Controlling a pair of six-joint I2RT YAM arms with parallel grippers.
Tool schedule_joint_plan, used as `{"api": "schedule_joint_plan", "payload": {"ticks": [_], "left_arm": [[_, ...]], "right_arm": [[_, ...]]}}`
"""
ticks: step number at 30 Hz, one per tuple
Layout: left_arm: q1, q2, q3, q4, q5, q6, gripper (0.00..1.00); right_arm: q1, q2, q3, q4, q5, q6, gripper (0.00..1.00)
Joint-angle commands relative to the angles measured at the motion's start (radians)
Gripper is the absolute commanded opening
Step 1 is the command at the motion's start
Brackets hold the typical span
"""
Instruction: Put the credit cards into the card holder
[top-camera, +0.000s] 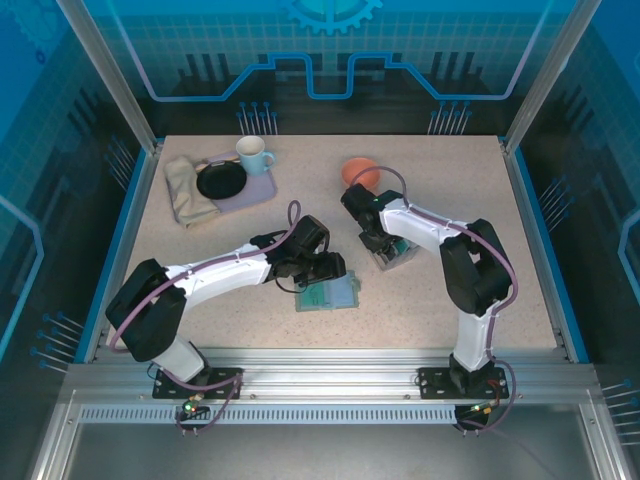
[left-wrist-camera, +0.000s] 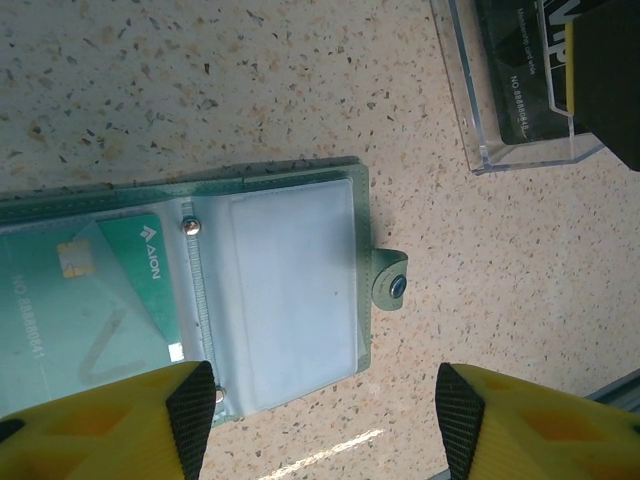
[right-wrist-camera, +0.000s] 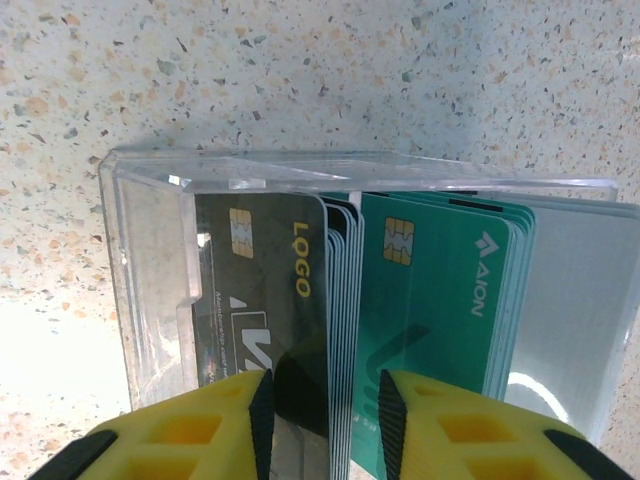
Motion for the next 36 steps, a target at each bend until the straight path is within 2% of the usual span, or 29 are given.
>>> {"api": "schedule_joint_plan", "payload": {"ticks": [1,3,5,11,13,17,19,21,25,28,29,33,36], "left_arm": [[-0.002,-0.021,0.002,-0.025,-0.018,-0.011,0.64],[-0.002,-0.021,0.004,-0.025,-0.018,-0.009,0.64],[-0.002,-0.019,0.004,-0.026,-0.018,-0.009,0.64],[-0.003,-0.018,0.001,-0.027,-0.017,-0.009,0.63],[-0.001,-0.019,-0.003,-0.024,-0.019,-0.009,0.64],[-0.001,-0.024,-0.004,-0.027,-0.020,-0.010,0.64],[-0.002,-0.024,-0.004,-0.026,-0.020,-0.009,0.64],[-0.002,-0.027,-0.002,-0.028,-0.020,-0.009,0.64],[0.011,-0.041,-0.015,-0.011,0.003,-0.018,0.64],[0.054,-0.077,-0.077,0.081,0.079,-0.053,0.64],[0.076,-0.094,-0.109,0.138,0.120,-0.071,0.64],[0.155,-0.144,-0.224,0.390,0.272,-0.178,0.68],[0.193,-0.147,-0.260,0.542,0.365,-0.243,0.70]], "right_arm": [[0.005,-0.032,0.001,-0.001,0.023,0.000,0.32],[0.004,-0.034,0.001,-0.004,0.024,0.002,0.30],[0.004,-0.036,-0.001,-0.005,0.022,0.001,0.22],[0.004,-0.050,-0.002,-0.012,0.026,0.005,0.20],[0.005,-0.061,-0.004,-0.016,0.024,0.004,0.14],[0.005,-0.086,0.001,-0.035,0.012,0.014,0.14],[0.005,-0.107,-0.003,-0.041,-0.004,0.020,0.14],[0.005,-0.129,-0.004,-0.050,-0.035,0.028,0.07],[0.004,-0.202,0.002,-0.090,-0.103,0.064,0.05],[-0.017,-0.317,-0.026,-0.074,-0.279,0.121,0.02],[-0.036,-0.366,-0.048,-0.048,-0.401,0.148,0.02],[-0.133,-0.534,-0.220,0.202,-0.873,0.355,0.02],[-0.169,-0.588,-0.343,0.439,-1.087,0.544,0.02]]}}
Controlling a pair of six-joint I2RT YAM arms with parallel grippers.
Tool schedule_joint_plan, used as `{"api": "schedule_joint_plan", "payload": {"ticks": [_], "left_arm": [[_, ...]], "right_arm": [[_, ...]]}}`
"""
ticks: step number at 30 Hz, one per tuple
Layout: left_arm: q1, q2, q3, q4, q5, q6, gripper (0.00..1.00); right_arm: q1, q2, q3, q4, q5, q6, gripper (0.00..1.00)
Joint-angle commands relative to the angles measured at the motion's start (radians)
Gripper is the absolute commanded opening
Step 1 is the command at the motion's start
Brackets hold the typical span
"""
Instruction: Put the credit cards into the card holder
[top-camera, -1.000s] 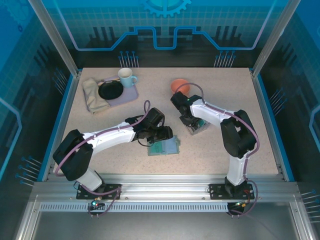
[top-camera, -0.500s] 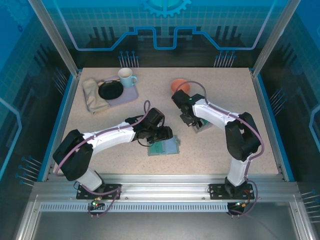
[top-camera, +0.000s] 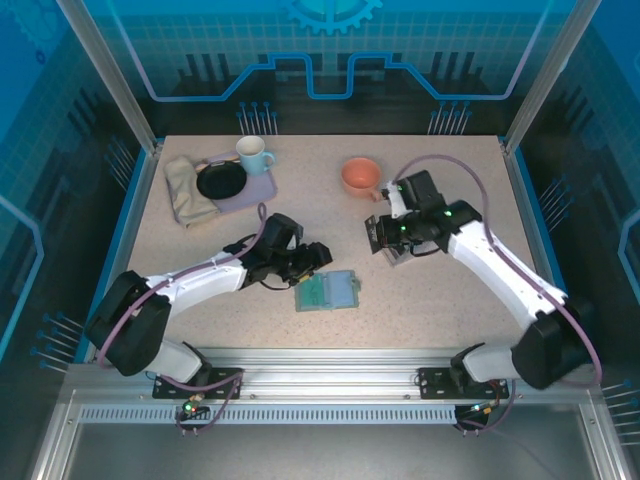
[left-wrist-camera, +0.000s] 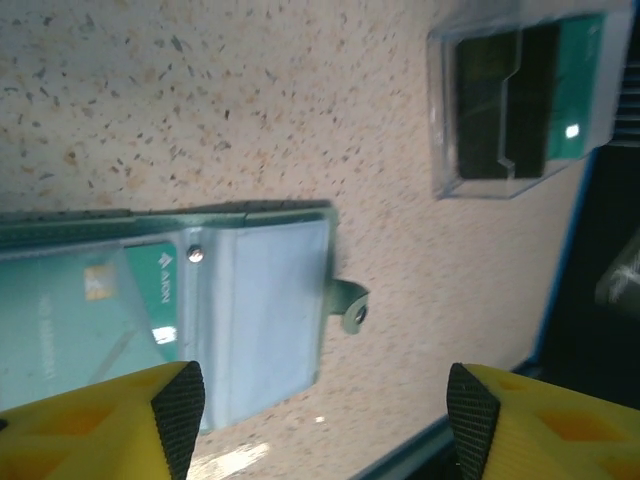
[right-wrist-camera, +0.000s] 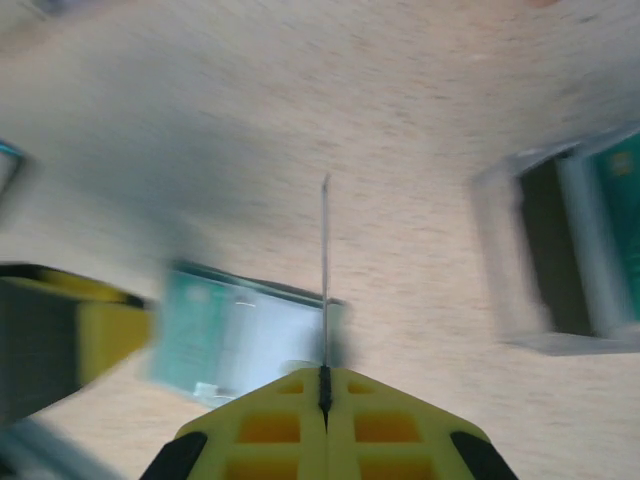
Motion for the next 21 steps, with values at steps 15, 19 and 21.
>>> {"api": "schedule_joint_plan", "payload": {"ticks": [15,19,21], "left_arm": [[0.043,-0.019,-0.039,0.454,0.233,-0.198,0.46],[0.053,-0.049,-0.060,0.470,0.225,-0.205,0.39],[0.056,-0.067,-0.068,0.473,0.220,-0.202,0.38]], "right_arm": [[-0.041,-0.011,-0.225,0.514,-0.535,0.472,0.01],[-0.052,-0.003,-0.227,0.504,-0.534,0.466,0.01],[-0.056,0.005,-0.230,0.505,-0.538,0.465,0.01]]}}
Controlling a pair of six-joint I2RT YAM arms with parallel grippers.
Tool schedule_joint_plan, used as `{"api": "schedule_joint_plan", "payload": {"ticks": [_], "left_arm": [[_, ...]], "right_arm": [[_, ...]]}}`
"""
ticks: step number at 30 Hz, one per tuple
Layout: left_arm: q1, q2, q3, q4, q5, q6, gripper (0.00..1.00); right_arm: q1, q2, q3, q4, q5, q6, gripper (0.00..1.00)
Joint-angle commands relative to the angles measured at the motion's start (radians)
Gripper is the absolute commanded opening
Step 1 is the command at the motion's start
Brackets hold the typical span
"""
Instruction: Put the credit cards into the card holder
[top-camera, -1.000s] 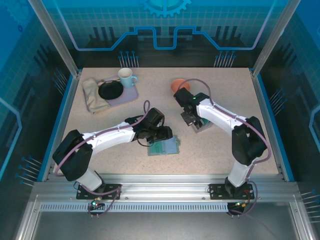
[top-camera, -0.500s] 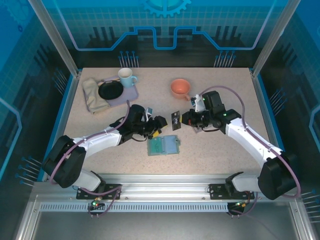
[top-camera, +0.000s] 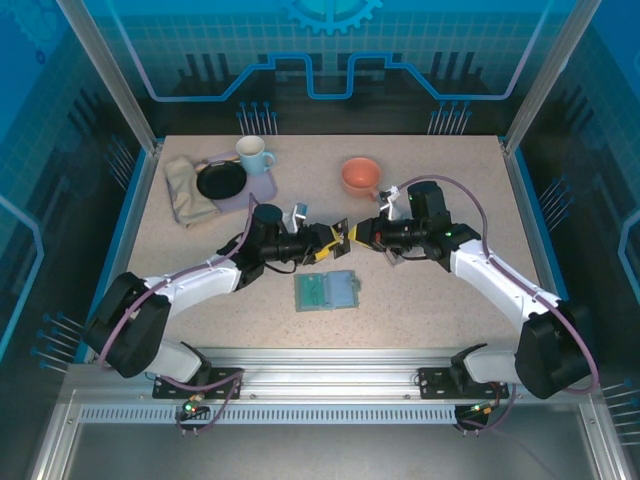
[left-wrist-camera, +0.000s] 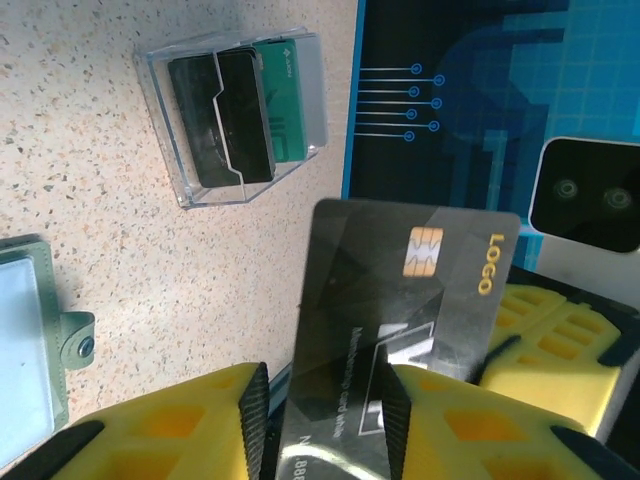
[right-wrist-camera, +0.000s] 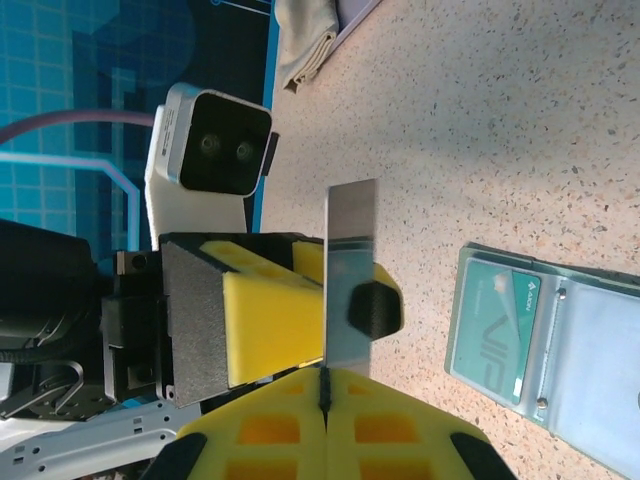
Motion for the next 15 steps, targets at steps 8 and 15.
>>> {"api": "schedule_joint_plan", "payload": {"ticks": [8,15], "left_arm": [[0.017,-0.055,-0.024,0.063,0.030,-0.007,0.31],[0.017,-0.064,-0.032,0.085,0.034,-0.005,0.24]], "right_arm": [[-0.022,0.042,-0.009,0.014,-0.040,0.004,0.01],[-0.025,0.064,-0.015,0.016,-0.045,0.002,0.02]]}}
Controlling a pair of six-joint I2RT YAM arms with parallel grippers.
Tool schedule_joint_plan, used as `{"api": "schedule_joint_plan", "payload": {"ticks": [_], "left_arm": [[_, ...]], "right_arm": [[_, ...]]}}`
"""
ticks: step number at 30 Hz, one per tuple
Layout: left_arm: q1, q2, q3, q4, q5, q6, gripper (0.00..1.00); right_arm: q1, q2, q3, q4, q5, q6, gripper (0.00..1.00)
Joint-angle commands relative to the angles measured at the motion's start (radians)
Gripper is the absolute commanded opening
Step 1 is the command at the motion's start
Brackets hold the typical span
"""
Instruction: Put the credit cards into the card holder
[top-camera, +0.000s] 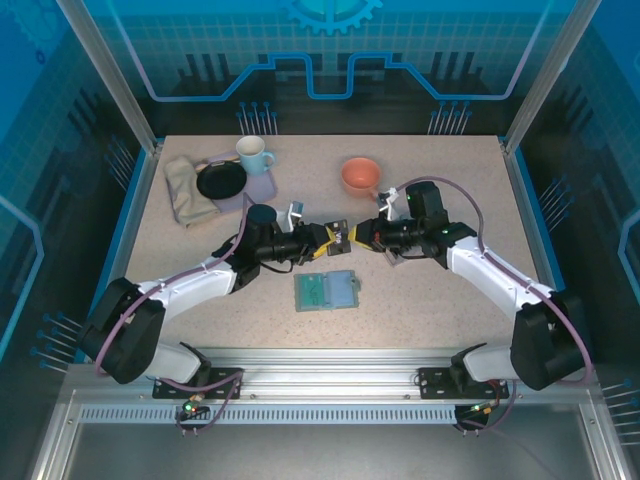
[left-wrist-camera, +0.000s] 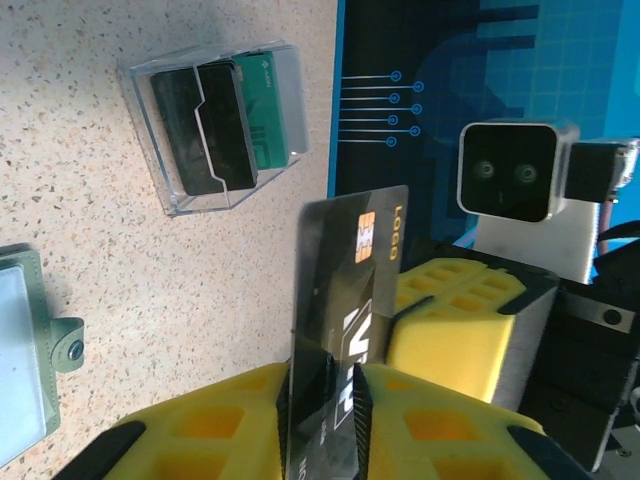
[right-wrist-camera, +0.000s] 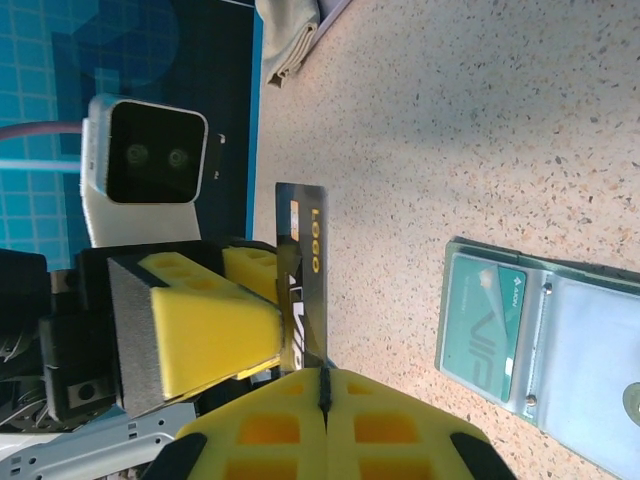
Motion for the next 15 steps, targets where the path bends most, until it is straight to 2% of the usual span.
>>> {"api": "schedule_joint_plan", "payload": {"ticks": [1,5,10,12,15], "left_arm": [[0.006,-0.034,-0.016,0.053,0.027,-0.005,0.23],[0.008,-0.042,-0.016,0.035,0.028,0.003,0.15],[0.013,-0.082,-0.030,-0.090,-0.007,0.052,0.08],[0.017,-0.102,-0.046,-0.161,-0.032,0.082,0.06],[0.019,-0.118,-0.088,-0.127,-0.014,0.078,0.05]], "right_arm": [[-0.013,0.017,-0.011,0.011,-0.027,0.002,0.02],[-0.013,0.022,-0.010,0.004,-0.021,-0.004,0.02],[-0.012,0.024,-0.021,-0.043,0.010,-0.038,0.07],[0.000,0.026,-0.015,-0.121,0.067,-0.090,0.13],[0.032,0.026,-0.022,-0.142,0.096,-0.128,0.29]]}}
